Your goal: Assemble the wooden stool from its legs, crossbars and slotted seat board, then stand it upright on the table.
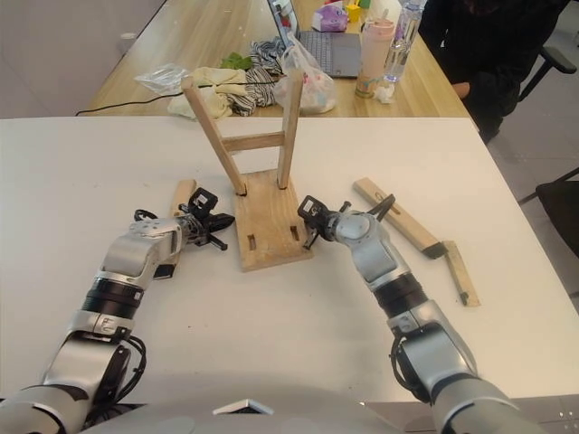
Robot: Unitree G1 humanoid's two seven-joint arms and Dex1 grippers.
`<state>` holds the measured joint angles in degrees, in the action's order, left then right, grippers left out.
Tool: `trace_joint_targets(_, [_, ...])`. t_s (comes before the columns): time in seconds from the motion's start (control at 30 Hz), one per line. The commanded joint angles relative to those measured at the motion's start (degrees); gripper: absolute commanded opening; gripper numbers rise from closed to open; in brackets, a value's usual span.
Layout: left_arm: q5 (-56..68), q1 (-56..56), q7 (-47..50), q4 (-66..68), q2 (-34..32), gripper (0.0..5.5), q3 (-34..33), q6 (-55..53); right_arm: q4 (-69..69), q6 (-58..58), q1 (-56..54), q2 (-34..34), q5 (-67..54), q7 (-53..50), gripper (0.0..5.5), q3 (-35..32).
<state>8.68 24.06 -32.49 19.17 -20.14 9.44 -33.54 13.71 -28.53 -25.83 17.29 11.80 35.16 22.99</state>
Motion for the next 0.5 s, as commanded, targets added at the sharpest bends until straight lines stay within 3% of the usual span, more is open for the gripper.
trace_joint_targets(0.03, [-0.25,0.46,-0.92,3.21,5.85,0.0,2.94,1.58,-1.73,-0.07,0.52,-0.45,-1.07,2.54,0.01,1.2])
trace_joint_targets(0.13, [-0.39,-1.03,1.77,1.81,5.81,0.0,-0.2,3.62,-3.81,0.37,-0.22,-0.84,-4.21,-3.22,0.21,-7.81])
trace_joint_targets(0.23, [0.86,-4.46,4.34,-3.44,5.17,0.0,-4.39,4.53,-9.8,-5.58,0.53,0.95,-11.78,-2.29,0.54,-18.15])
trace_joint_targets(0.37, [2.78,-11.91,7.27,-14.78,4.57,0.0,-9.61,5.05,-16.19,-17.04,4.2,14.18,-19.99,6.58,1.19,-29.24])
trace_joint_targets(0.5, [3.04,-16.94,12.21,-22.2,6.65,0.0,-12.6,6.04,-18.01,-24.0,11.49,25.62,-23.34,12.75,1.88,-33.2])
